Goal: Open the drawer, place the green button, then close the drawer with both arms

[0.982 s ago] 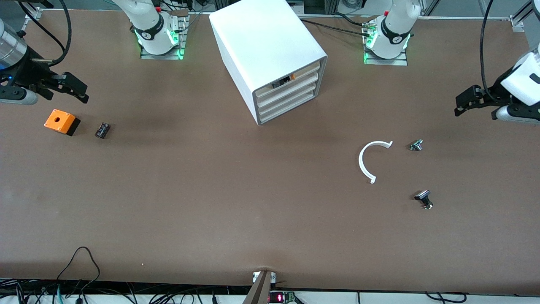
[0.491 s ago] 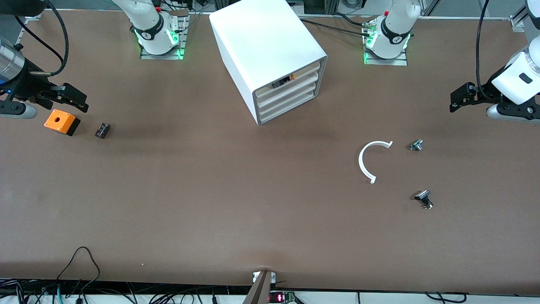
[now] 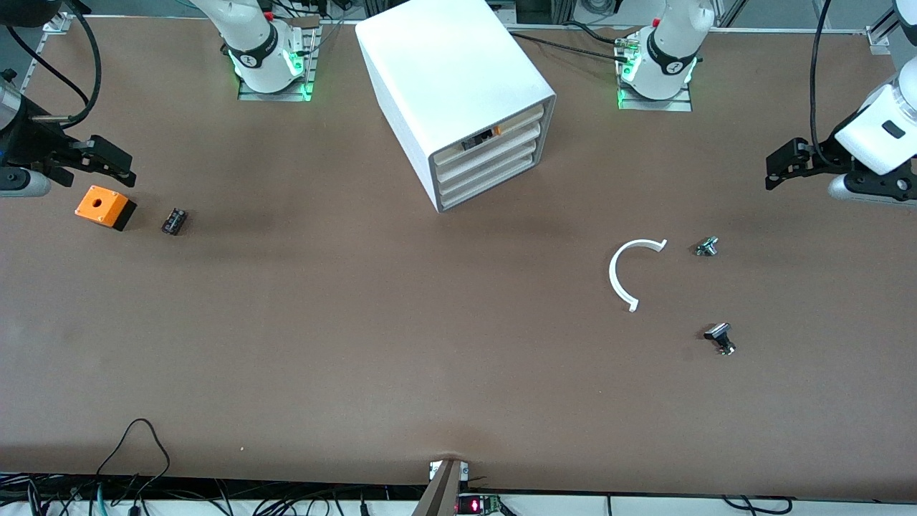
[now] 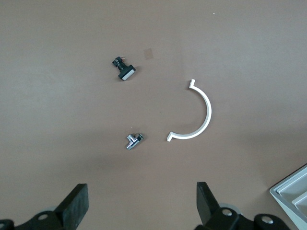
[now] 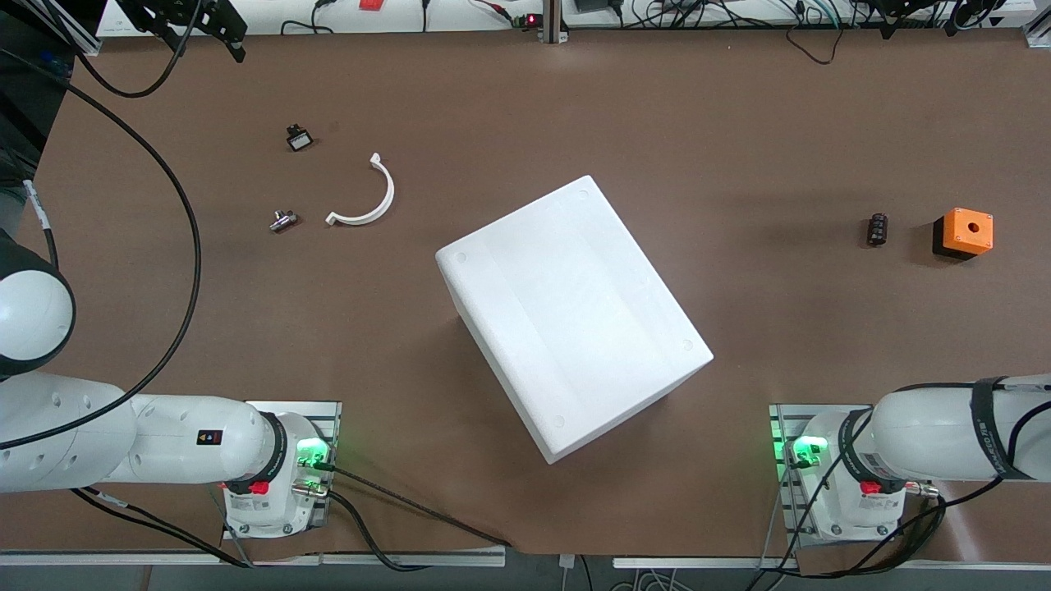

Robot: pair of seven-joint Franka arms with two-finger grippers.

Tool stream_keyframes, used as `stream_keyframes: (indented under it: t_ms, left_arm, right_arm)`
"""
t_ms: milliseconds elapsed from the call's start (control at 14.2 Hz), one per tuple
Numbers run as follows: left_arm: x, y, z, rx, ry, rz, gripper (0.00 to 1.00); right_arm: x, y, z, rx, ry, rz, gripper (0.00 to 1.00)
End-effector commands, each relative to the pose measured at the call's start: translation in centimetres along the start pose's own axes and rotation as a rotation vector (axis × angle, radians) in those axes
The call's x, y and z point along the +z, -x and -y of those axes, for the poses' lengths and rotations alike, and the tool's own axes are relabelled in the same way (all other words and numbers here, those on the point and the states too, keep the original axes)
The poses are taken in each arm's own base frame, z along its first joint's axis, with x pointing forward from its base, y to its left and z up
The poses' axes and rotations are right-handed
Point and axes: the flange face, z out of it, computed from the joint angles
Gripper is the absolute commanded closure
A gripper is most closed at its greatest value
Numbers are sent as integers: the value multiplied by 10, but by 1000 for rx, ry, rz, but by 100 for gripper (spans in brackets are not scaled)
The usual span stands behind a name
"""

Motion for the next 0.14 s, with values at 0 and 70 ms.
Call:
stream_keyframes:
  t_ms: [0,70]
  left_arm:
    - [-6,-3,-8,17,-23,6,1]
    - [-6,-3,-10,12,-23,6,1]
  right_arm:
    - [-14,3,-2,-12,-4,1,1]
    - [-18,3,-1,-12,-4,-2,1]
